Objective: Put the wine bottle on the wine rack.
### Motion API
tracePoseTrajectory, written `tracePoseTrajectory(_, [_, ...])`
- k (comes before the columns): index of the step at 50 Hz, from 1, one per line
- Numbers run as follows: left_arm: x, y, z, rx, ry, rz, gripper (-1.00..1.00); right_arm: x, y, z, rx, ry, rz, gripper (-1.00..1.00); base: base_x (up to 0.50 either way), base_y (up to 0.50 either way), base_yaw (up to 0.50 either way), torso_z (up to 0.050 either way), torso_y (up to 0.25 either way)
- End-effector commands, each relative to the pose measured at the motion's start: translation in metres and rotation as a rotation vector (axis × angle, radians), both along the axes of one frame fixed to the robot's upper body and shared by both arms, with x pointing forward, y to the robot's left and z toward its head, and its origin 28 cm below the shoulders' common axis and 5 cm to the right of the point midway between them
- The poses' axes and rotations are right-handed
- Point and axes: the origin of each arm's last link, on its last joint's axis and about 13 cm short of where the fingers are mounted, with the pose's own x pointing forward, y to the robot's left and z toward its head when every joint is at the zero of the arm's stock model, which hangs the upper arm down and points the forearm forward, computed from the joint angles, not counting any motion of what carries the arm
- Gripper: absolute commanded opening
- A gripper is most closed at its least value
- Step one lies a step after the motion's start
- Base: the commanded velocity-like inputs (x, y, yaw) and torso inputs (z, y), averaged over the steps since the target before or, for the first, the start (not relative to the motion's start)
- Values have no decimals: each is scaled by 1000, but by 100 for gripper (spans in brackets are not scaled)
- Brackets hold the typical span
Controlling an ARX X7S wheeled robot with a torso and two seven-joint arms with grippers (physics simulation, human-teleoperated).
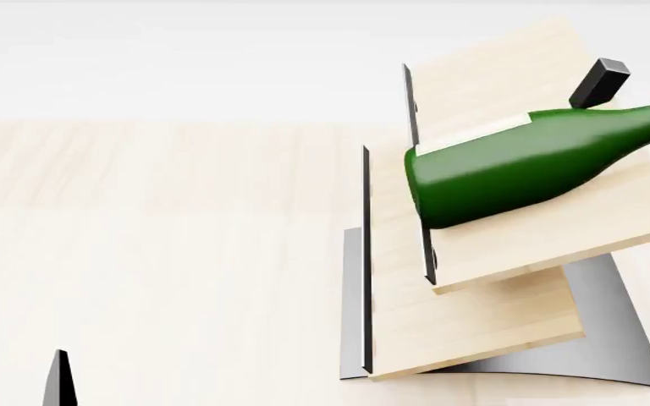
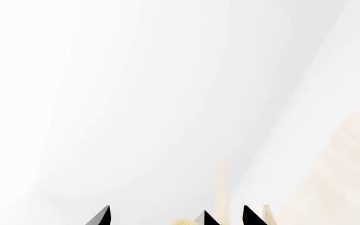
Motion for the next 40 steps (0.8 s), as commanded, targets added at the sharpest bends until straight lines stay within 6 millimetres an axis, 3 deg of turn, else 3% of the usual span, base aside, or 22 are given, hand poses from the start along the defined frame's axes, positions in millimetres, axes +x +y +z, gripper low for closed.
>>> tracePoseTrajectory(1, [0, 0, 0, 0, 0, 0, 100, -14, -3, -6, -52, -20, -87, 100, 0, 0, 0, 0, 0])
tracePoseTrajectory(9, [0, 0, 0, 0, 0, 1, 100, -28, -3, -16, -153, -38, -197, 100, 0, 0, 0, 0, 0])
tracePoseTrajectory(18, [0, 0, 0, 2, 0, 1, 100, -50, 7, -16, -434, -122, -413, 100, 0, 0, 0, 0, 0])
tracePoseTrajectory(26, [0, 0, 0, 3, 1, 2, 100, -71, 20, -6, -590, -258, -535, 100, 0, 0, 0, 0, 0])
tracePoseTrajectory(40, [0, 0, 1, 3, -2, 6, 100, -106, 35, 12, -704, -406, -620, 100, 0, 0, 0, 0, 0])
